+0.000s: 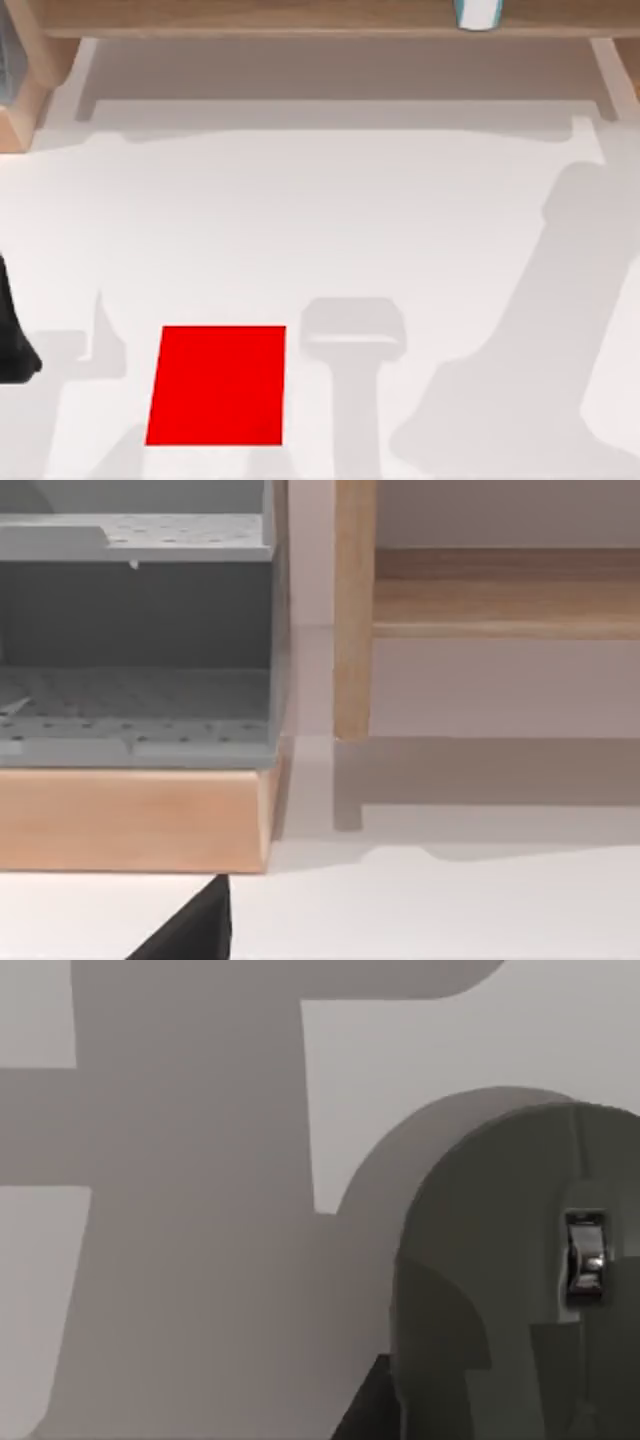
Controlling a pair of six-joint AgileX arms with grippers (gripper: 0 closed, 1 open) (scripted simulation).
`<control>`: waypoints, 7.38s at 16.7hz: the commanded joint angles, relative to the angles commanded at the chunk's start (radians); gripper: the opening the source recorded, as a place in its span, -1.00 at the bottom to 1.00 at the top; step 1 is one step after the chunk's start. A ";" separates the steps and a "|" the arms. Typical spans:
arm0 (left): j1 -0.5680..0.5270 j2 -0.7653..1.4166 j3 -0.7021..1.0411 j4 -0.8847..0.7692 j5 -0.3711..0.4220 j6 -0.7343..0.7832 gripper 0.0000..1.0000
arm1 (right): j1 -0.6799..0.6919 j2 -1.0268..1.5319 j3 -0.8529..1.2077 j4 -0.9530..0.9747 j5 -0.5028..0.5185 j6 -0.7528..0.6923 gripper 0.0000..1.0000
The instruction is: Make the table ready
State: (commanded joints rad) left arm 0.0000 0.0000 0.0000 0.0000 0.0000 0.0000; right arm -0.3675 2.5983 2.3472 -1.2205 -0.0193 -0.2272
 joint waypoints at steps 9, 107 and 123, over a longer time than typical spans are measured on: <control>0.000 0.000 0.000 0.000 0.000 0.000 1.00 | -0.022 -0.081 0.020 -0.090 0.005 -0.053 -1.00; 0.000 0.000 0.000 0.000 0.000 0.000 1.00 | 1.403 -0.108 -0.191 0.044 0.112 1.298 0.96; 0.000 0.000 0.000 0.000 0.000 0.000 1.00 | 1.441 -0.156 -0.247 0.220 0.120 1.277 1.00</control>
State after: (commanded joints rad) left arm 0.0000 0.0000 0.0000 0.0000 0.0000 0.0000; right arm 1.0733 2.4422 2.1002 -1.0004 0.1003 1.0502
